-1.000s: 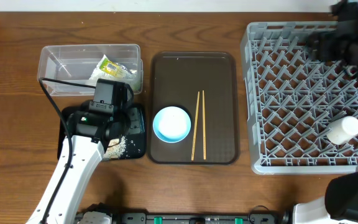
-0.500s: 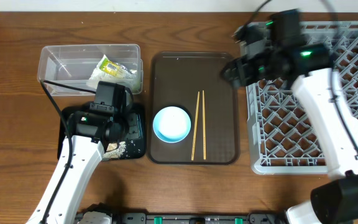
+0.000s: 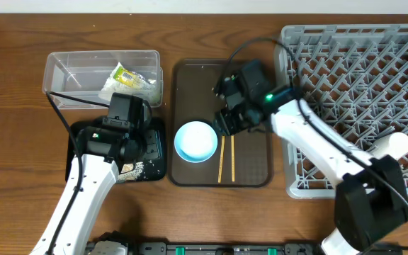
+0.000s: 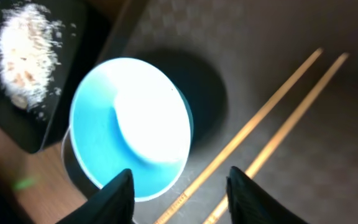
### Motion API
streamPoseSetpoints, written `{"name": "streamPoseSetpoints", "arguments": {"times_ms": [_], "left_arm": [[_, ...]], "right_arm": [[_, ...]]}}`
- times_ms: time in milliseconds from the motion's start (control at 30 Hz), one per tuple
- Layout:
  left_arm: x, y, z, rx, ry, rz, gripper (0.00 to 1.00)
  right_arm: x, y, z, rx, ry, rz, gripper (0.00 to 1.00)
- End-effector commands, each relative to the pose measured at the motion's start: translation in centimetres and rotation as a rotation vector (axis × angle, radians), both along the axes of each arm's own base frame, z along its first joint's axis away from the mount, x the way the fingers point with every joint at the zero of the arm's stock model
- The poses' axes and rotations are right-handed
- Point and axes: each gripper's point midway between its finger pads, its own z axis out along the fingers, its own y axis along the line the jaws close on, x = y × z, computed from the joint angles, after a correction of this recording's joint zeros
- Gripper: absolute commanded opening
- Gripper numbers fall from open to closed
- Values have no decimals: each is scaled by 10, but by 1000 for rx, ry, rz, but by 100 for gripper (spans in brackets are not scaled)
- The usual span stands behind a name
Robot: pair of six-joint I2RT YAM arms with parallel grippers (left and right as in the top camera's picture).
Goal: Sort waste into correct bins and load items into the dishwasher rack
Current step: 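Move the right gripper left to the light-blue bowl rim, then grip the light-blue bowl rim with the right gripper and lift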
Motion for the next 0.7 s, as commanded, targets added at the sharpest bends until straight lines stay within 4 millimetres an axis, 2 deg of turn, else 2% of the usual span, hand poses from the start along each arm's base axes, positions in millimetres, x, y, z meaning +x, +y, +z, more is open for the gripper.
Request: {"name": "streamPoseSetpoints", "arguments": {"times_ms": [0,200,267,400,433,500,667], "left_arm": [[1,4,3,10,-11,19,58],[1,4,3,10,-11,19,58],[1,4,3,10,-11,18,58],[1,4,3,10,-11,19,58],[1,4,3,10,-11,18,58],[1,4,3,10,-11,19,58],[1,4,3,10,-11,18,58]], "right_arm": [[-6,2,-26,-64,43,-78,44],[-16,14,-59,-105,79,-59,42],[-18,14,-70,-128,95,-75,37],[-18,12,-82,-152,127,-125,13],[-15,10,-81,-154,118,-132,8],[-7,8,-73,-145,92,-146,4],[27,-9,-29,-114,-26,-228,1]]}}
